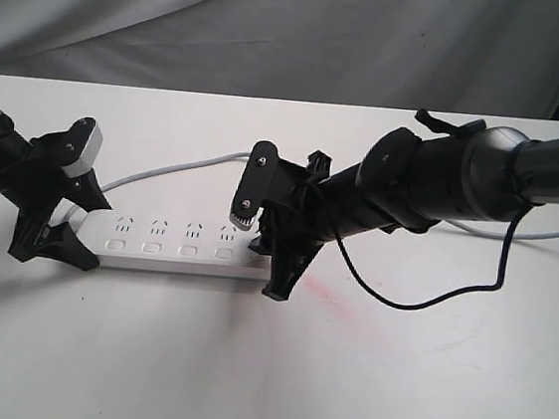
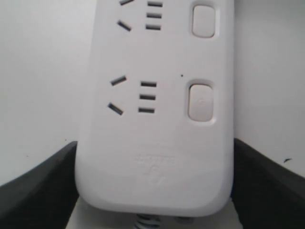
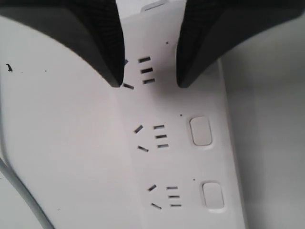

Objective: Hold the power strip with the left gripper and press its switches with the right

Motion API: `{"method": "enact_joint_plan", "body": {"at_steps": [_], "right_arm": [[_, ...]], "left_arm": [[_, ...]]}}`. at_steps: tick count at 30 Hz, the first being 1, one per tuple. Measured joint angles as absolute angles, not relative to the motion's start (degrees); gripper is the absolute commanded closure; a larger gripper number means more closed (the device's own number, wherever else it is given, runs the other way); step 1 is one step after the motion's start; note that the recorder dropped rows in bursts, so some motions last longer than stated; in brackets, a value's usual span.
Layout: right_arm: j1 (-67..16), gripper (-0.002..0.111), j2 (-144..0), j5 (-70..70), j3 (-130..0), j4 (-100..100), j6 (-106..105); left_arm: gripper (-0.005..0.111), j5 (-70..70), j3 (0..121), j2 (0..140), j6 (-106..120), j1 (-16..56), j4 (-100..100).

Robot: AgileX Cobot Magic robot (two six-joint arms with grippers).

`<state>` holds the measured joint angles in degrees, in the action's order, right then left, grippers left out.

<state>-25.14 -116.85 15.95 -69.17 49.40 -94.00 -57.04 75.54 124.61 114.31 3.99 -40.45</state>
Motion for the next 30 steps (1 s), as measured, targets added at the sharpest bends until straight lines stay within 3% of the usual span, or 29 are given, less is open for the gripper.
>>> {"method": "enact_joint_plan", "body": {"at_steps": [30], "right_arm": [[-25.1, 0.074, -118.4, 16.3, -69.8, 50.6, -94.1]], "left_arm": [[0.041, -57.0, 75.5, 124.6, 114.3, 4.0, -40.5]]}}
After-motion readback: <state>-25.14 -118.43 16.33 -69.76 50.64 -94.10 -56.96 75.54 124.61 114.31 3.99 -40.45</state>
